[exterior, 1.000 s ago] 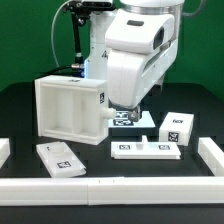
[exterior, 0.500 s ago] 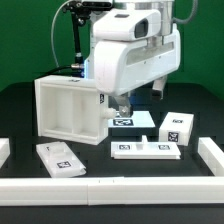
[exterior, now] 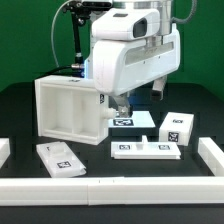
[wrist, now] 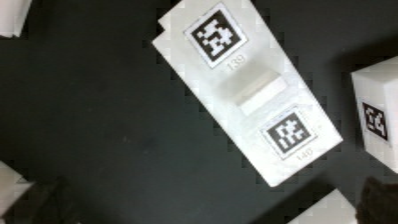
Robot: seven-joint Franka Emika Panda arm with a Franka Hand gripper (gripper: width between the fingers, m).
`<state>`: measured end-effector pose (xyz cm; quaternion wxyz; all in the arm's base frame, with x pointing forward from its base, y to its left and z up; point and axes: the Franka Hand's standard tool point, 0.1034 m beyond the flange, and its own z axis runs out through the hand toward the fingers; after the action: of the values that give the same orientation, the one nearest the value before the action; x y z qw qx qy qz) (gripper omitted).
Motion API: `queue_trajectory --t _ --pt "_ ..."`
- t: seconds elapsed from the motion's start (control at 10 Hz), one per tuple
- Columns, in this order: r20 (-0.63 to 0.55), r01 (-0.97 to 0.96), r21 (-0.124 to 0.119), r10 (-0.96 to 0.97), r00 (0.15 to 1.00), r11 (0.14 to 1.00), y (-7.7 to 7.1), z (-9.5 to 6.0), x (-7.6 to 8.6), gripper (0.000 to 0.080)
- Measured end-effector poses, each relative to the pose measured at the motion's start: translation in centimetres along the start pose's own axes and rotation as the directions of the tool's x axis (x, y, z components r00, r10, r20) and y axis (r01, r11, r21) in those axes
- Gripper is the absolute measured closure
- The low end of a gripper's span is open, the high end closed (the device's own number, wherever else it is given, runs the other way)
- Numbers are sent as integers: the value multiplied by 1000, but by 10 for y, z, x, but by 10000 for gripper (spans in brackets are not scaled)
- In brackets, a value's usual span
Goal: Assemble cabinet
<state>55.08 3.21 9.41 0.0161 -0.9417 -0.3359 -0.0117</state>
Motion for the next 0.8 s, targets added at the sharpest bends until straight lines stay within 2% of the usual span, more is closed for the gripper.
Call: queue_trajectory --t 0.1,0.2,0.5,0.6,0.8 --pt "-22 -137 -8 137 990 990 -10 6 1 2" --pt "-11 -175 10 175 985 985 -13 11 -1 2" --pt "-12 -169 9 169 986 986 -12 12 0 2" --pt "-13 -225 10 226 974 974 -14 13 -1 2" --pt "5 -435 13 435 900 900 -28 21 -4 2"
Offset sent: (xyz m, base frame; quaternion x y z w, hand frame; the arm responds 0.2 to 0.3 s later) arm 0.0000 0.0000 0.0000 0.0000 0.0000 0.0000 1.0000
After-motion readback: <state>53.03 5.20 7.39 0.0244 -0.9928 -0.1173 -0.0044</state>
